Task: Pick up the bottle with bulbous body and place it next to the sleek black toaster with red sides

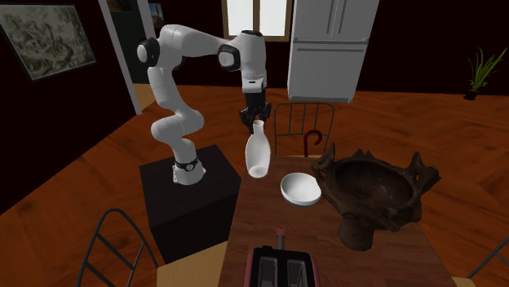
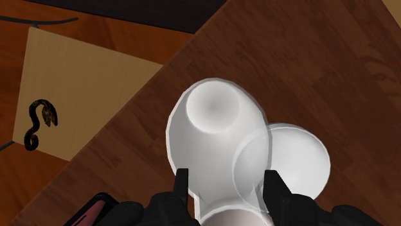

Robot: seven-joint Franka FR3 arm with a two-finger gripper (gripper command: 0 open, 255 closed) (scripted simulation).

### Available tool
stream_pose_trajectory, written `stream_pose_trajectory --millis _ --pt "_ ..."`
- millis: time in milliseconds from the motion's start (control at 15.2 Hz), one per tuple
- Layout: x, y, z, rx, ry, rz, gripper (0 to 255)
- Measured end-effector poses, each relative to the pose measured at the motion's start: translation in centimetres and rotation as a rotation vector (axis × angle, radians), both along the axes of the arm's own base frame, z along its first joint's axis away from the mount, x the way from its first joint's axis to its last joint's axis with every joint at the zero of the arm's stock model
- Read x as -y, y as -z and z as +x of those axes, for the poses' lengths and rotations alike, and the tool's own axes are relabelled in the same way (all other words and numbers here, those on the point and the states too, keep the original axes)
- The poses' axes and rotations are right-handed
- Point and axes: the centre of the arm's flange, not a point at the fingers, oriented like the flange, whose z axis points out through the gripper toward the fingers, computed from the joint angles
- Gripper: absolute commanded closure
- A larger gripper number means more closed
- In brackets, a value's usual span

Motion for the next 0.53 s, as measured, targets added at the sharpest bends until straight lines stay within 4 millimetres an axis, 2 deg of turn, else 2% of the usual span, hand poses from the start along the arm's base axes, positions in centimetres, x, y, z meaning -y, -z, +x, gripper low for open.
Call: stream_pose_trajectory --millis 528 --pt "0.1 -4.2 0.1 0.000 0.000 0.000 255"
